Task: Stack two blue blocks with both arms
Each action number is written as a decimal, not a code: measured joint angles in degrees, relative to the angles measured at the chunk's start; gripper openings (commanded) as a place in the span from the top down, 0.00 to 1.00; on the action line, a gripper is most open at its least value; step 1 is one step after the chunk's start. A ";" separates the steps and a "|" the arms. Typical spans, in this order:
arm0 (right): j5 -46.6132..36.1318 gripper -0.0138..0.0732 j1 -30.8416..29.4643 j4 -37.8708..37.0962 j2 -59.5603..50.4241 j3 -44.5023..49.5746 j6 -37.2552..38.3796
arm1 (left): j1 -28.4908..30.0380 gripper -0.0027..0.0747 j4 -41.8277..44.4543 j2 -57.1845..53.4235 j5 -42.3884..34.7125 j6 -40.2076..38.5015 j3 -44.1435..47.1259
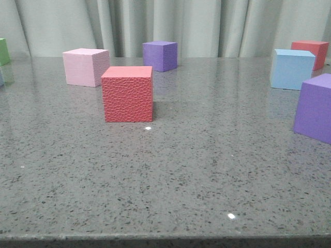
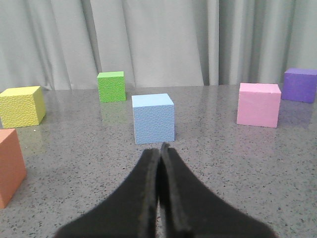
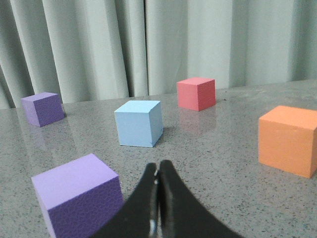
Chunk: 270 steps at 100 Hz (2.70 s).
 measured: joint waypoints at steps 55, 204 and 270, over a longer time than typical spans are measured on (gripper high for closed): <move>24.32 0.94 0.00 1.24 17.05 -24.38 0.23 | 0.00 0.95 2.27 22.45 11.96 0.00 -26.41; 42.16 0.17 0.00 1.34 56.61 -63.89 0.26 | 0.00 0.15 0.00 27.96 5.50 0.00 -30.93; 53.76 0.17 1.90 4.76 90.34 -91.04 2.72 | 0.00 0.16 -0.41 27.96 5.39 0.00 -30.93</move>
